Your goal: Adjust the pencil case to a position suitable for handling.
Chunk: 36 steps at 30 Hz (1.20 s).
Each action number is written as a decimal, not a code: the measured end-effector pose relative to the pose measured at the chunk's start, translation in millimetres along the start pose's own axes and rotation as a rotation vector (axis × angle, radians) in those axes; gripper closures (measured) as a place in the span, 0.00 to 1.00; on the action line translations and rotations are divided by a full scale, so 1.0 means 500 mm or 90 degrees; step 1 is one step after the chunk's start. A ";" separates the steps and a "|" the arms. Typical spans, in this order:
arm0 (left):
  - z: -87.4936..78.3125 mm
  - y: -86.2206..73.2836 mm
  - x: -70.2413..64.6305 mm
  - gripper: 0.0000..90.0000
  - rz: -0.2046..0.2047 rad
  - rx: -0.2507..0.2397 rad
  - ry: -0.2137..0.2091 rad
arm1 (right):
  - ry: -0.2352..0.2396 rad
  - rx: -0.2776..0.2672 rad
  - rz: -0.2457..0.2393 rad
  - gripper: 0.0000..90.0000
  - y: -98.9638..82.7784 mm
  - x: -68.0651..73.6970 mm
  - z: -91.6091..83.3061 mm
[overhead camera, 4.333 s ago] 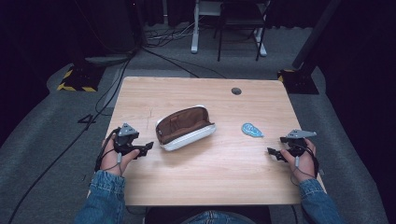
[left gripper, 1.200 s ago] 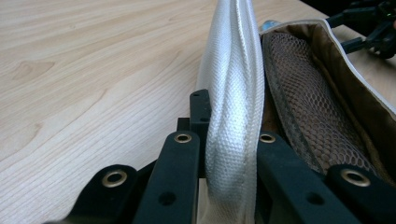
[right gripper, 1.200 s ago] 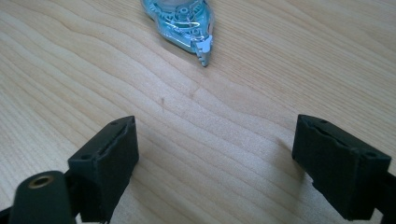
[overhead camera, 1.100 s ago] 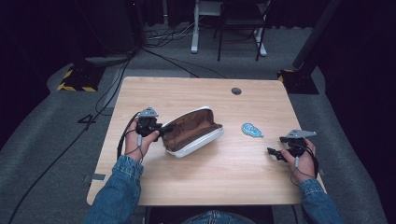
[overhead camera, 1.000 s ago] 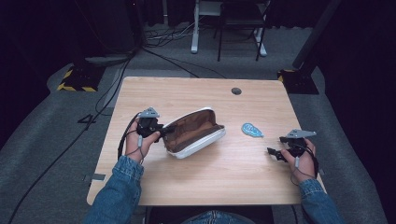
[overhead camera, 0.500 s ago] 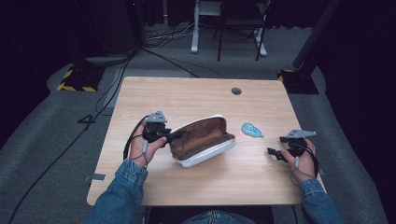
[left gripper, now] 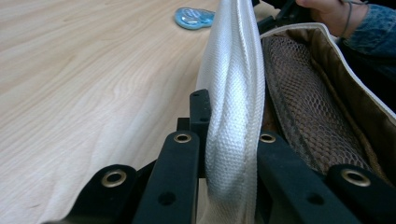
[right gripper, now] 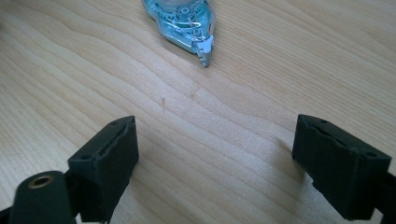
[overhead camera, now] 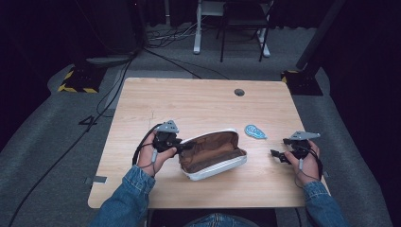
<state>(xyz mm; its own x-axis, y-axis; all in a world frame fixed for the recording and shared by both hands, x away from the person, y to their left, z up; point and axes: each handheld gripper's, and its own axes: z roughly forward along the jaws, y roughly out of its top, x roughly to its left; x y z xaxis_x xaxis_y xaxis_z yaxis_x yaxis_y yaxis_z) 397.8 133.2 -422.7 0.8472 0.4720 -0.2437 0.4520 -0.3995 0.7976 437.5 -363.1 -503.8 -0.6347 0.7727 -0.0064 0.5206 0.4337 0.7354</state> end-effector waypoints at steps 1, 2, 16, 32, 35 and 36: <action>0.003 0.000 -0.002 0.95 0.003 0.001 -0.004 | 0.000 0.000 0.000 0.16 0.000 0.000 0.000; 0.006 -0.001 -0.005 0.95 0.003 0.002 -0.007 | 0.000 0.000 0.000 0.16 0.000 0.000 0.000; 0.061 -0.009 -0.033 0.95 0.004 -0.005 -0.066 | 0.000 0.000 0.000 0.16 0.000 0.000 0.000; 0.078 -0.043 -0.011 0.94 -0.005 0.006 -0.067 | 0.000 0.000 0.000 0.16 0.000 0.000 0.000; 0.079 -0.048 -0.007 0.94 -0.004 0.009 -0.064 | 0.000 0.000 0.000 0.16 0.000 0.000 0.000; 0.079 -0.048 -0.007 0.94 -0.004 0.009 -0.064 | 0.000 0.000 0.000 0.16 0.000 0.000 0.000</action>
<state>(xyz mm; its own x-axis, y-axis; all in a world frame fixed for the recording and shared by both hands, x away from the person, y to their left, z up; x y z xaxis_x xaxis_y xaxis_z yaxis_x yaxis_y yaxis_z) 394.8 110.1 -462.8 0.8676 0.3939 -0.3035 0.4610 -0.4083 0.7879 437.5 -363.1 -503.8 -0.6348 0.7726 -0.0065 0.5204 0.4338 0.7355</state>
